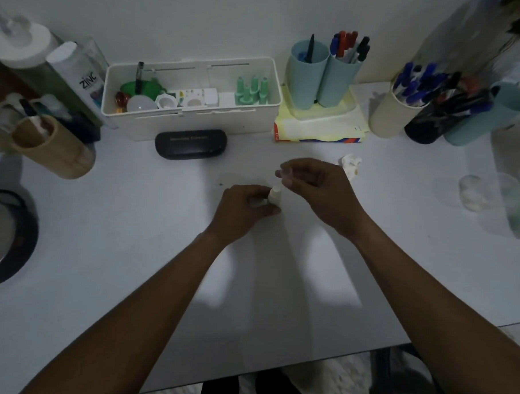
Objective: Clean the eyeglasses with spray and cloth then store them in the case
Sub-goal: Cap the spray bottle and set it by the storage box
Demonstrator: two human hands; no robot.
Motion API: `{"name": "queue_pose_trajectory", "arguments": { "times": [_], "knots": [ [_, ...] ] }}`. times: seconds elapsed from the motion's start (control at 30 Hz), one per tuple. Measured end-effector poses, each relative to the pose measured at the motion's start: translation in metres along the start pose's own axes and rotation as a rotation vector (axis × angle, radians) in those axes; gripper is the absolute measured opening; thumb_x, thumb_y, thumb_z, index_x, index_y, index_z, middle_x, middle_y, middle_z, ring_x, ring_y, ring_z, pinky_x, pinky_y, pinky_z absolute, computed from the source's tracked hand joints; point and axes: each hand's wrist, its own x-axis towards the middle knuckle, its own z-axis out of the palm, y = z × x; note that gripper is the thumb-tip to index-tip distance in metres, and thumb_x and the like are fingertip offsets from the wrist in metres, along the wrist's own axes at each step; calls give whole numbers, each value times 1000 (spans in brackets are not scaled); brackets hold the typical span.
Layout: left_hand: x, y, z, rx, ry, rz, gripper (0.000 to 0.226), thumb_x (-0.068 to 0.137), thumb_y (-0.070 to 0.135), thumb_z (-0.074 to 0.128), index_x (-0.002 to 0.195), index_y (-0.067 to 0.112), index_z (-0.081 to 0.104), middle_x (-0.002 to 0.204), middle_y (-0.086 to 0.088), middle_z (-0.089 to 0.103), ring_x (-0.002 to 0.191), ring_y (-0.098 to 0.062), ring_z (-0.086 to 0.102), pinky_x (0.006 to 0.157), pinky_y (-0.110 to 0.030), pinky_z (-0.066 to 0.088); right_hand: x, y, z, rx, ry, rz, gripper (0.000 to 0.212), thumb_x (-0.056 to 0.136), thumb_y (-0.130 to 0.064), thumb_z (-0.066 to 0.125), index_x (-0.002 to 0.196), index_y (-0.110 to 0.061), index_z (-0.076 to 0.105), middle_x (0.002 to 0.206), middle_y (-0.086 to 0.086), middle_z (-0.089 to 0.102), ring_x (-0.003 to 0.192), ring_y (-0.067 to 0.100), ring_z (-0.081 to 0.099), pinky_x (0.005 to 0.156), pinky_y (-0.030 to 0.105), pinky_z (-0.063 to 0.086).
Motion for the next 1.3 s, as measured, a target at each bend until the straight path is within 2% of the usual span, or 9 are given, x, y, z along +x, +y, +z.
{"name": "queue_pose_trajectory", "arguments": {
  "times": [0.1,0.23,0.4,0.5,0.63,0.77,0.93,1.03,1.3],
  "knots": [
    [2,-2,0,-2,10,-4,35,80,35,79,111,20,75,108,3,76,97,-11,70,91,-36,56,-2,-2,3,-78,-30,-62,18,91,-3,70,107,0,63,109,11,75,110,17,71,97,38,56],
    [2,-4,0,-10,16,3,34,79,35,80,110,22,75,105,6,77,95,-8,69,89,-34,56,-5,-3,5,-246,-9,-108,14,90,-11,73,103,-12,69,104,-2,76,104,13,73,94,49,56],
    [1,-6,-1,-16,17,31,37,78,36,80,111,21,76,107,4,77,96,-9,70,89,-37,57,-7,-10,-2,-312,64,-66,30,82,-18,82,107,-15,66,91,-1,77,84,10,74,80,28,60],
    [2,-7,-1,-8,11,37,37,78,37,80,111,21,76,105,5,77,95,-8,70,88,-37,56,-6,-9,-5,-489,33,-119,23,80,-21,84,97,-16,69,90,-2,74,79,10,72,78,33,61],
    [3,-9,0,-7,6,25,40,77,39,80,113,24,75,108,7,76,97,-4,69,92,-35,56,0,-13,-6,-624,29,-244,25,83,-20,80,107,-15,77,98,-1,75,82,8,69,80,36,60],
    [4,-9,0,-20,-1,21,39,76,41,80,112,25,76,105,8,77,95,-3,70,91,-34,56,5,-18,-3,-752,-115,-302,24,83,-13,78,107,-14,77,97,3,71,75,15,68,75,38,59],
    [5,-9,-1,-53,-20,2,37,77,38,80,111,23,77,103,7,78,93,-1,70,91,-27,54,11,-21,5,-811,-203,-319,22,83,-15,76,105,-15,76,95,-1,69,72,8,63,73,35,57],
    [6,-9,-2,-55,-38,5,34,77,35,81,109,25,77,101,9,78,92,2,70,89,-19,51,11,-18,6,-843,-211,-315,16,82,-18,77,98,-15,75,90,-1,70,72,12,64,71,38,56],
    [8,-11,-1,-87,-48,-10,34,77,31,81,110,24,77,103,7,78,92,-1,71,90,-18,51,16,-10,5,-801,-190,-266,5,79,-18,79,84,-18,78,78,-2,69,68,10,62,67,33,53]
  ]
}}
